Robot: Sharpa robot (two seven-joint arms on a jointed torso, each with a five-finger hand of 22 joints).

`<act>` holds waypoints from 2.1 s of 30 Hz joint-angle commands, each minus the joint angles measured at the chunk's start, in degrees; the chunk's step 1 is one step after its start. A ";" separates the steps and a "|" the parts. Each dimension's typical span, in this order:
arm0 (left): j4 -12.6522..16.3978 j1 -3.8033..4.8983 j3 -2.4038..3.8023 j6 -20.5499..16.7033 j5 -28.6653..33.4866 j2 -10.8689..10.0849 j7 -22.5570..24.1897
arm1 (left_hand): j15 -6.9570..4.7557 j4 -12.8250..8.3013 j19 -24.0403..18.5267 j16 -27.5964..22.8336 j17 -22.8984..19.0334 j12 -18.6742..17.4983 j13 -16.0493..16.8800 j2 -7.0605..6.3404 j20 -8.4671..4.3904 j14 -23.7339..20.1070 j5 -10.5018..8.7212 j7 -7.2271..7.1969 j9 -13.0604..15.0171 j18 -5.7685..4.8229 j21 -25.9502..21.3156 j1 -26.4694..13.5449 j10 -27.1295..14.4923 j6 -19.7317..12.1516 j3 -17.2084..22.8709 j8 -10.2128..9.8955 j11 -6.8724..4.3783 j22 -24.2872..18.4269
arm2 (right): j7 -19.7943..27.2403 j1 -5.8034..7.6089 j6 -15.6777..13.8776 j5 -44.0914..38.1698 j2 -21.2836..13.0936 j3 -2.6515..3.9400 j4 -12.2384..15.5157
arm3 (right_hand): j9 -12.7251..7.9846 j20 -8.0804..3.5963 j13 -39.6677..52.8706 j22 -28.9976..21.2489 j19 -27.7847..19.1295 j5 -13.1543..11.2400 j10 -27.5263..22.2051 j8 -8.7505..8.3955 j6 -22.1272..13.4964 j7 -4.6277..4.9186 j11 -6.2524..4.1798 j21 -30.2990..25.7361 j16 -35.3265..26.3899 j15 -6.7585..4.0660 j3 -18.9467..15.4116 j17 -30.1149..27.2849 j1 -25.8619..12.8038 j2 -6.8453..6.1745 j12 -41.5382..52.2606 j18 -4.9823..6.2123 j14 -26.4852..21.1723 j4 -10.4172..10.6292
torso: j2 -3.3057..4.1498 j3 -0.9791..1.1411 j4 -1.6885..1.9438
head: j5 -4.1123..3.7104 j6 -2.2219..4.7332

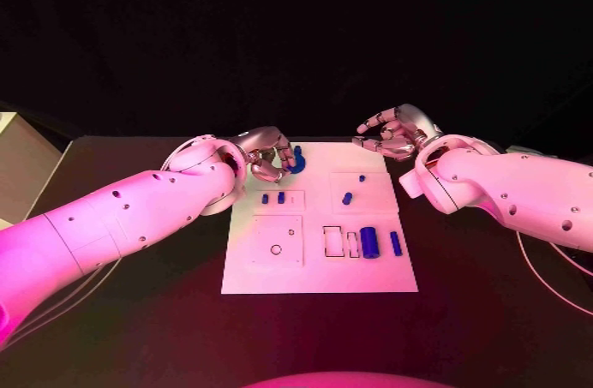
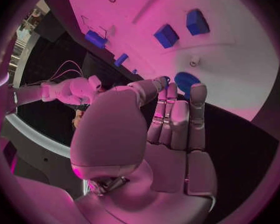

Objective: Assemble the parts on the task board

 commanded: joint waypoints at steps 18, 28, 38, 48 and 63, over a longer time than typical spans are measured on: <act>0.70 -0.05 0.15 1.58 -1.79 -2.73 0.58 | -0.05 -0.50 0.46 0.15 -0.98 -0.63 -0.05 -0.06 -0.14 0.04 0.08 -0.12 0.03 -0.17 0.46 -0.50 0.84 0.68 -0.13 -0.57 -0.08 0.18 | 0.40 0.00 0.43 -0.18 -0.07 0.03 -0.12 | 0.06 -0.36 10.79 6.35 2.93 0.34 1.07 0.27 -0.37 0.14 0.01 -0.24 0.08 -0.12 0.29 14.76 -0.61 -0.07 -0.11 -0.30 5.78 0.08 | -0.02 -0.04 -0.01 | 0.38 0.03; 0.04 -0.64 -0.52 0.55 -4.40 -2.31 0.64 | -0.12 -0.81 0.84 0.15 -1.06 -1.14 -0.07 0.05 -0.20 0.13 0.09 -0.13 0.04 -0.25 0.78 -0.23 1.43 1.15 -0.03 -0.75 -0.13 0.63 | 0.40 -0.01 0.39 -0.22 -0.11 0.03 -0.05 | 0.06 -0.36 10.79 6.35 2.93 0.34 1.07 0.27 -0.37 0.14 0.01 -0.24 0.08 -0.12 0.29 14.76 -0.61 -0.07 -0.11 -0.30 5.78 0.08 | 0.05 0.03 -0.02 | 0.32 0.04; -0.08 -0.79 -0.62 0.52 -4.93 -2.22 0.32 | -0.25 -1.09 1.41 0.21 -0.97 -1.85 -0.08 0.22 -0.30 0.39 0.09 -0.24 0.05 -0.38 1.26 -0.08 2.28 1.86 0.08 -0.97 -0.26 1.27 | 0.41 -0.01 0.37 -0.23 -0.16 0.03 0.02 | 0.15 -0.38 10.86 6.41 2.96 0.35 1.18 0.43 -0.31 0.11 -0.02 -0.20 0.09 -0.14 0.47 14.79 -0.77 -0.17 -0.02 -0.31 5.79 0.10 | -0.05 -0.01 0.06 | 0.27 -0.13; 0.24 -0.80 -0.63 1.28 -4.97 -2.26 -0.13 | -0.26 -1.13 1.38 0.22 -0.93 -2.02 -0.10 0.18 -0.33 0.45 0.10 -0.22 0.04 -0.36 1.25 -0.10 2.37 1.92 0.07 -1.05 -0.25 1.21 | 0.40 -0.01 0.38 -0.24 -0.19 0.03 0.03 | 0.15 -0.38 10.86 6.41 2.96 0.35 1.18 0.43 -0.31 0.11 -0.02 -0.20 0.09 -0.14 0.47 14.79 -0.77 -0.17 -0.02 -0.31 5.79 0.10 | -0.03 -0.04 0.03 | 0.28 -0.21; -0.29 -0.80 -0.66 3.15 -4.98 -2.11 -1.18 | -0.26 -1.13 1.38 0.22 -0.93 -2.02 -0.10 0.18 -0.33 0.45 0.10 -0.22 0.04 -0.36 1.25 -0.10 2.37 1.92 0.07 -1.05 -0.25 1.21 | 0.40 -0.01 0.38 -0.25 -0.14 0.03 0.04 | 0.15 -0.38 10.86 6.41 2.96 0.35 1.18 0.43 -0.31 0.11 -0.02 -0.20 0.09 -0.14 0.47 14.79 -0.77 -0.17 -0.02 -0.31 5.79 0.10 | -0.06 0.01 0.08 | 0.35 -0.44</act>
